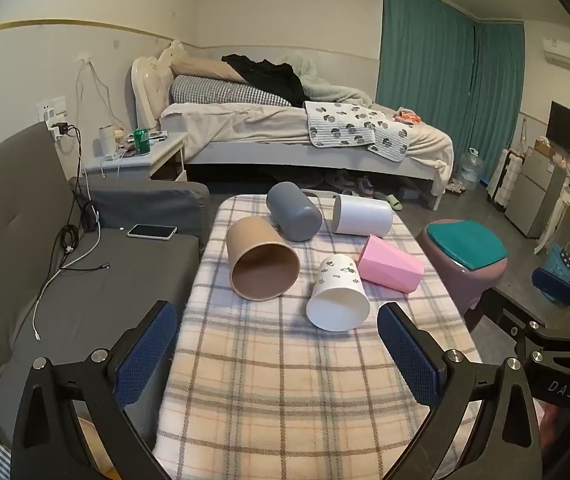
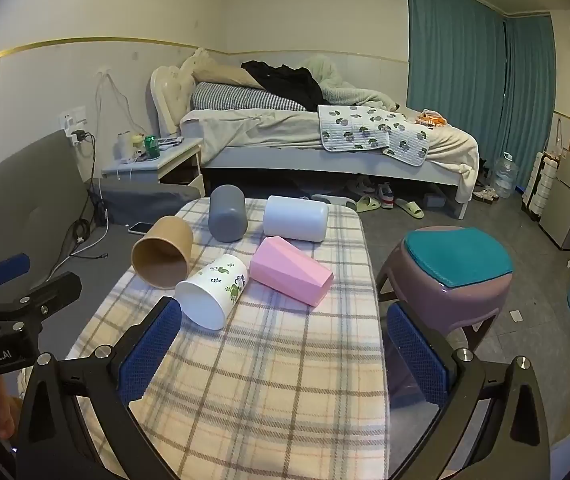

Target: Flip cup upside down

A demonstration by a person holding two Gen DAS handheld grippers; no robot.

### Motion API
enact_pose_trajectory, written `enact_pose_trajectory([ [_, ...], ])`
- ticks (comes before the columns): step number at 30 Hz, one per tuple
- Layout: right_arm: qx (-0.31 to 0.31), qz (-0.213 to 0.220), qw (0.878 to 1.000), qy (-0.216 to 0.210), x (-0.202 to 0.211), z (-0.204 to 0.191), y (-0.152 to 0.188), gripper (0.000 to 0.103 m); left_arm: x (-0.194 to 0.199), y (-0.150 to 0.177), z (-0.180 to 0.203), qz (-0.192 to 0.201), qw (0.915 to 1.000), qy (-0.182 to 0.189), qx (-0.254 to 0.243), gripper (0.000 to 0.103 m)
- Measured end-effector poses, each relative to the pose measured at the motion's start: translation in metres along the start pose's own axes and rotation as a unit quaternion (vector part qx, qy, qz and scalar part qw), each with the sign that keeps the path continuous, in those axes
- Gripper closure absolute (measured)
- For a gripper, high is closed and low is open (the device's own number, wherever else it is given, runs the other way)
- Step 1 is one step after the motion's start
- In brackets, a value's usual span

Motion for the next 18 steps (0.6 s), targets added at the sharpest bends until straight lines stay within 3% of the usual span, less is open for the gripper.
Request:
enact_pose_trajectory([
  [18,0.002,-0.003,1.0,-0.005,-0.0042,-0.0039,0.003,0.0,-0.0036,0.0012,-0.0085,0.002,1.0,-0.001,0.0,0.0],
])
Point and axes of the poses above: each gripper's, at about its wrist camera, not at the fingertips, and x roughly against the way its jaws point, z to its right, y to its underside, the point moved 10 cm from there along -x, roughly the way its jaws point, and after that the axes turned 9 degrees about -y, right-handed, at the moved point
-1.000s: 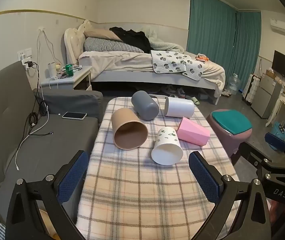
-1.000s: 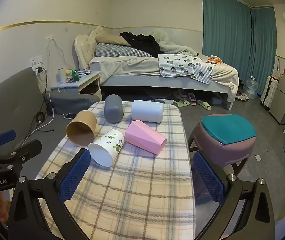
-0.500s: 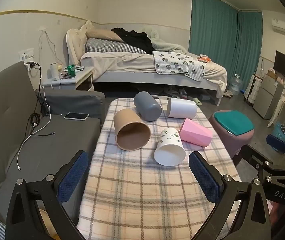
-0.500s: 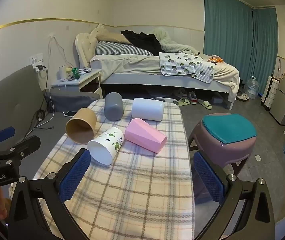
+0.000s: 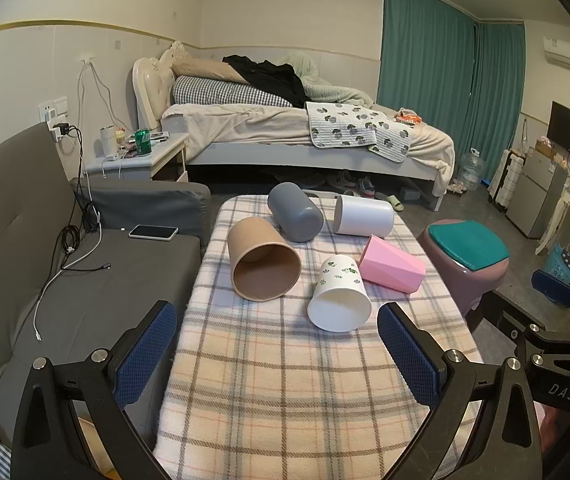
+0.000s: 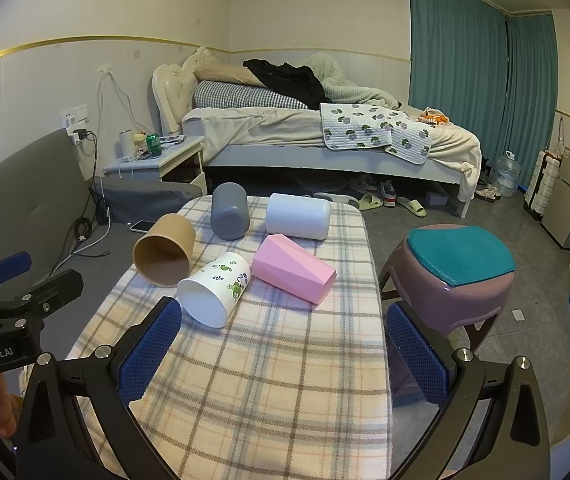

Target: Flip cup upside down

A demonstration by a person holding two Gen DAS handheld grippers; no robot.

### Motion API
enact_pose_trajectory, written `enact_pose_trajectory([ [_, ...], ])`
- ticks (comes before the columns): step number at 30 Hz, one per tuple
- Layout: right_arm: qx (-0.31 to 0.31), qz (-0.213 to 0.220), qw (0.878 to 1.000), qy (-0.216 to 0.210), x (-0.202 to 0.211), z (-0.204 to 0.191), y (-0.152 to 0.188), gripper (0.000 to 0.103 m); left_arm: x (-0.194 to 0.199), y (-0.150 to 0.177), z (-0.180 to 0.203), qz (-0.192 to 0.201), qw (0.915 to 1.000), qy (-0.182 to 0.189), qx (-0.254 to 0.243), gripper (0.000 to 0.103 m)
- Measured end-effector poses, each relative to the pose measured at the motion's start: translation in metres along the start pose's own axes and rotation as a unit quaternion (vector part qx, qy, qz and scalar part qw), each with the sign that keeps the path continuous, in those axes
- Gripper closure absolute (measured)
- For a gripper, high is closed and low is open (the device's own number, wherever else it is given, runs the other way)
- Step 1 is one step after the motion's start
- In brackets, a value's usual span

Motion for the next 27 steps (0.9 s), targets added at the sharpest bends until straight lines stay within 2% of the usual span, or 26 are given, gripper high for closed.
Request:
enact_pose_trajectory([
  [27,0.001,-0.003,1.0,-0.002,-0.0026,-0.0029,0.0038,0.0,0.0005,-0.0004,0.0019,-0.001,1.0,-0.002,0.0,0.0],
])
Point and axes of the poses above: each gripper's, at about its wrist camera, not at the fingertips, and x roughly against the way its jaws point, z to its right, y to its underside, the point moved 10 cm from there along -x, roughly the way its jaws point, and after that the axes turned 9 degrees about -y, right-handed, at the moved point
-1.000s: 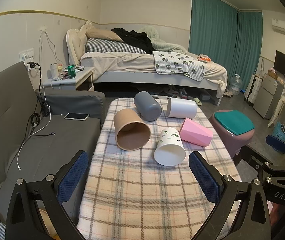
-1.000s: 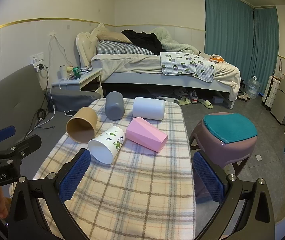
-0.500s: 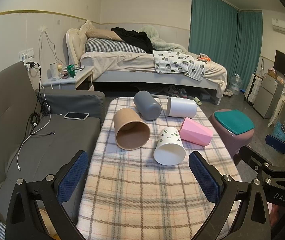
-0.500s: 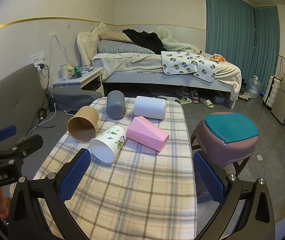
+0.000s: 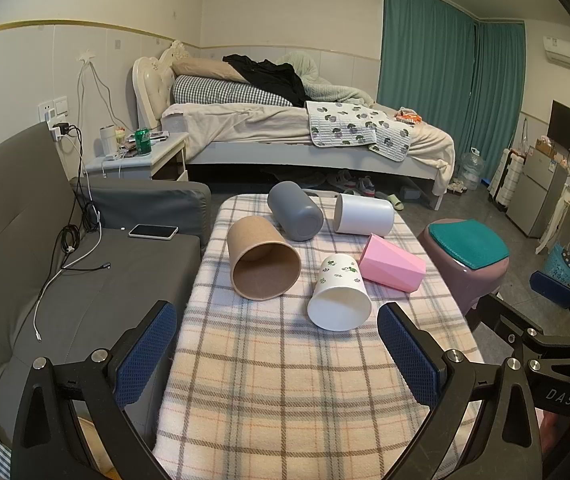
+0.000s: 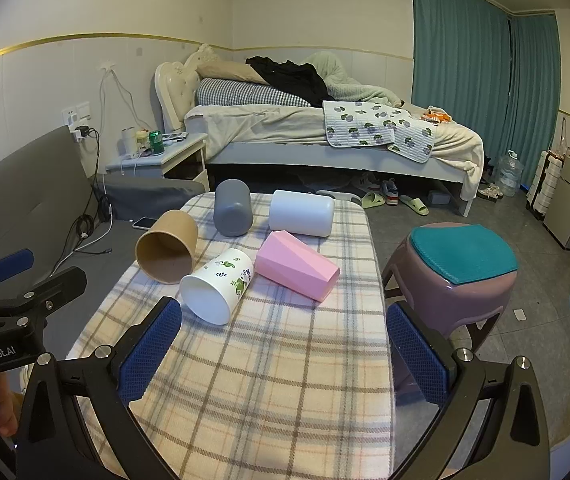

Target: Flip cup upside down

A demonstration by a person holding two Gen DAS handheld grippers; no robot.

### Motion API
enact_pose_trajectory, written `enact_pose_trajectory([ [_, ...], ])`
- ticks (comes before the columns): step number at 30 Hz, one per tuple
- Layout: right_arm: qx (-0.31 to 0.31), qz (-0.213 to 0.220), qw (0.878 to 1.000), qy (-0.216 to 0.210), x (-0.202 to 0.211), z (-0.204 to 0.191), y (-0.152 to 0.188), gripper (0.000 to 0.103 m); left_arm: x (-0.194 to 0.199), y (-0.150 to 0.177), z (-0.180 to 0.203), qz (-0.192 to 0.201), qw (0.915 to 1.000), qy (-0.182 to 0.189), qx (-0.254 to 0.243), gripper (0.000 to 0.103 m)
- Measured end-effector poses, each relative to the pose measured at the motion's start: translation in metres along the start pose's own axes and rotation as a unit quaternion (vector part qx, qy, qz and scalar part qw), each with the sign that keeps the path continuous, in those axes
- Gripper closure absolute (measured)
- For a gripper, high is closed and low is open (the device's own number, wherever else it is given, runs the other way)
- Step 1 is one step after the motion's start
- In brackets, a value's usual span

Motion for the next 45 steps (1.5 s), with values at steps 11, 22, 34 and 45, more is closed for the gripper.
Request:
enact_pose_trajectory([
  [11,0.0,-0.001,1.0,0.0,-0.001,-0.001,0.001,0.0,0.0,0.0,0.0,0.0,1.0,0.0,0.0,0.0],
  [22,0.002,-0.001,1.0,-0.001,-0.004,-0.005,0.005,0.0,0.001,0.0,-0.003,-0.002,1.0,0.0,0.0,0.0],
  [34,0.002,-0.003,1.0,-0.007,-0.006,-0.007,0.008,0.0,-0.016,0.013,0.0,-0.005,0.9999,-0.012,0.001,0.0],
  [45,0.045,-0.005,0.999,-0.005,-0.02,0.012,-0.02,0.0,-0.04,-0.023,-0.001,-0.028,0.9985,-0.023,0.04,0.0],
])
Point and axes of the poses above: each gripper's, at about its wrist camera, not at the fingertips, and x roughly against the way its jaws point, z to its right, y to its underside, the point moved 10 cm from there along -x, roughly the way its jaws point, and after that the axes turned 9 degrees about -y, right-handed, at the moved point
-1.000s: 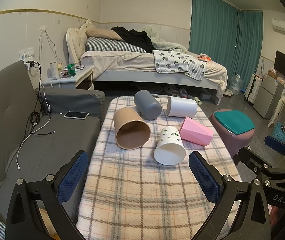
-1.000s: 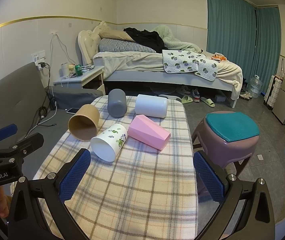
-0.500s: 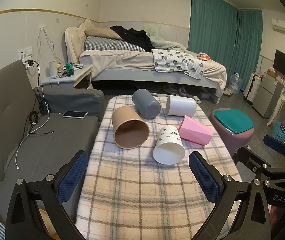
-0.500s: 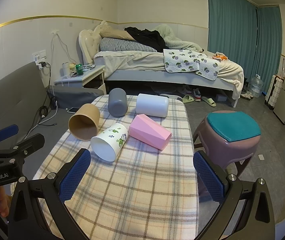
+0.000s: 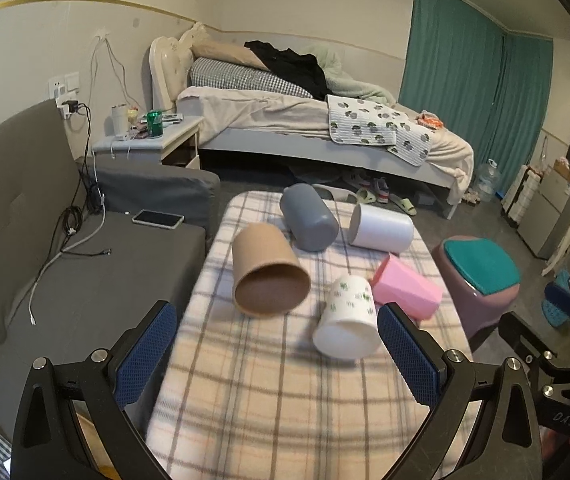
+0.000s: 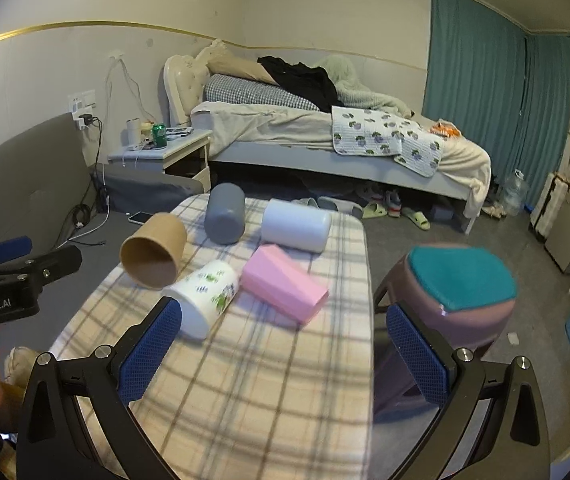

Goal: Flip cup upside down
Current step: 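Reach the right gripper to the white cup lying on its side and grasp it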

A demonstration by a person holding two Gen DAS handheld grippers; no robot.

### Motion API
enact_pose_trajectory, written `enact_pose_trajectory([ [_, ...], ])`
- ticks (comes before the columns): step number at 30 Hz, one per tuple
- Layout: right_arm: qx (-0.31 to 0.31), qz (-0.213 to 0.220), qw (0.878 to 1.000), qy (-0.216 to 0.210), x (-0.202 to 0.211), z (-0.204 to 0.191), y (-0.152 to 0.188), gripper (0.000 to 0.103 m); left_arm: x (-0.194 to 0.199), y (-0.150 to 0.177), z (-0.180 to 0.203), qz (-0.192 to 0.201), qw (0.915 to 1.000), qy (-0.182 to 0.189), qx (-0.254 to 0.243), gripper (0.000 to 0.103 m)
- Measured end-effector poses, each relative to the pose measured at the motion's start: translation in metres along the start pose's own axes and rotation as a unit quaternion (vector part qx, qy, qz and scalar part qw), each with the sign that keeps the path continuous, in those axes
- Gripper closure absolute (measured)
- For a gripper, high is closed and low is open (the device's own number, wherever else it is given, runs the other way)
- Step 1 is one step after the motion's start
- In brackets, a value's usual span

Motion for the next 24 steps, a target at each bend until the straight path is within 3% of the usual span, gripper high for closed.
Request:
enact_pose_trajectory([
  [6,0.078,-0.019,0.997,-0.011,-0.029,0.017,-0.046,0.0,-0.022,-0.031,0.011,0.006,0.9998,-0.021,-0.002,0.0],
  [11,0.164,-0.062,0.984,-0.027,-0.087,0.029,-0.077,0.0,-0.054,-0.044,0.021,-0.009,0.9997,-0.022,0.0,0.0],
  [16,0.206,-0.117,0.969,-0.07,-0.155,0.032,-0.082,0.0,-0.092,-0.046,0.029,-0.023,0.9985,-0.042,-0.024,0.0],
  [24,0.275,-0.18,0.942,-0.074,-0.243,0.041,-0.077,0.0,-0.135,-0.05,0.035,-0.036,0.999,-0.025,-0.011,0.0],
])
Point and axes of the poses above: each gripper's, at about its wrist camera, not at the fingertips, and x roughly against the way its jaws point, z to its right, y to its underside, the point moved 10 cm from there along -x, roughly the way its jaws point, and after that the axes turned 9 degrees about -y, right-handed, at the moved point
